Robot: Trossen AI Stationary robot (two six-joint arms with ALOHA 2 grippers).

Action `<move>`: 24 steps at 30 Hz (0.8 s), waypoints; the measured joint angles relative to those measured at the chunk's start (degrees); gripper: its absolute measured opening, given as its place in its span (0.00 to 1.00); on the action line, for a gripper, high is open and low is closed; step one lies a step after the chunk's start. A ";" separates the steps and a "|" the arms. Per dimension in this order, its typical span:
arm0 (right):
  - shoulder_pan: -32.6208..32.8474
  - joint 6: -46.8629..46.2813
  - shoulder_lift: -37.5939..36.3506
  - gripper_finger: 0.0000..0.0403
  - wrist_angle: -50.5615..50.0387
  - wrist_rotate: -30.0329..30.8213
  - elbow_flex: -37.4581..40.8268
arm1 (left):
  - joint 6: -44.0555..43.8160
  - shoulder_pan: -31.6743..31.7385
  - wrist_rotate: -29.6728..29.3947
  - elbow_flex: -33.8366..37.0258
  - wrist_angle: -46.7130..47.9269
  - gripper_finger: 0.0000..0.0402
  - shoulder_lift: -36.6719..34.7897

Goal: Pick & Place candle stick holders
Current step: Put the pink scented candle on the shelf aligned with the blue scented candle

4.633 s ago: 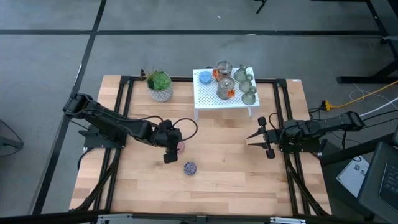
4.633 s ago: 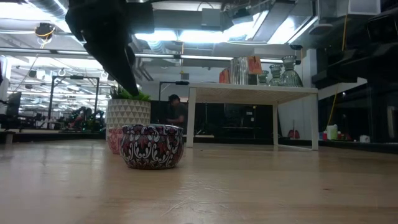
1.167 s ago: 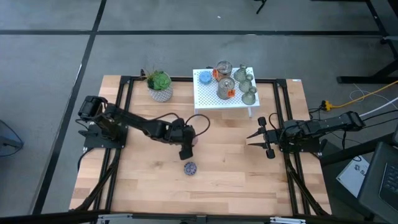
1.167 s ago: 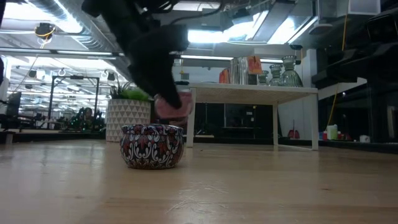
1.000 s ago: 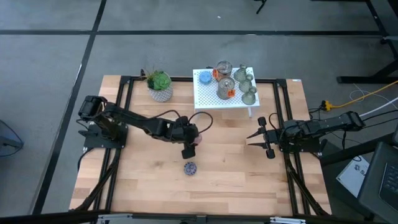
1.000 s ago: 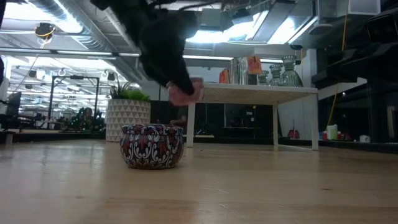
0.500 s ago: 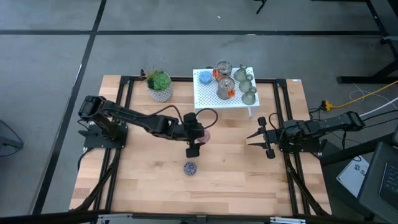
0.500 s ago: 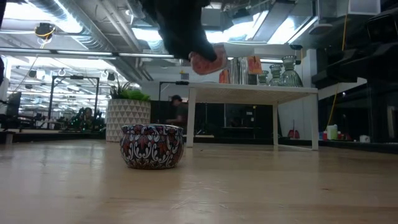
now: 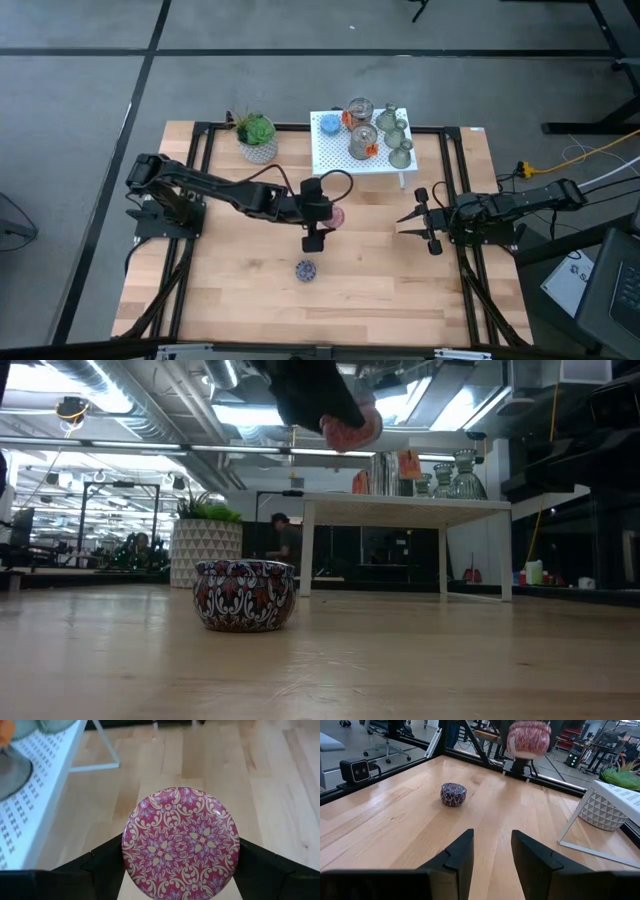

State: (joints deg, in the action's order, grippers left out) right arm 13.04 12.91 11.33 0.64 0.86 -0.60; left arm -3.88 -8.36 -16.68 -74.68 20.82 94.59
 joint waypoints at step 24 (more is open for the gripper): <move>0.00 -0.01 0.00 0.34 0.01 0.00 0.00 | 2.49 0.26 1.73 -4.28 -0.08 0.74 0.00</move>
State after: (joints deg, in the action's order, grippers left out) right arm 13.05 12.90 11.33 0.64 0.86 -0.60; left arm -1.40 -8.10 -14.95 -78.96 20.74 94.59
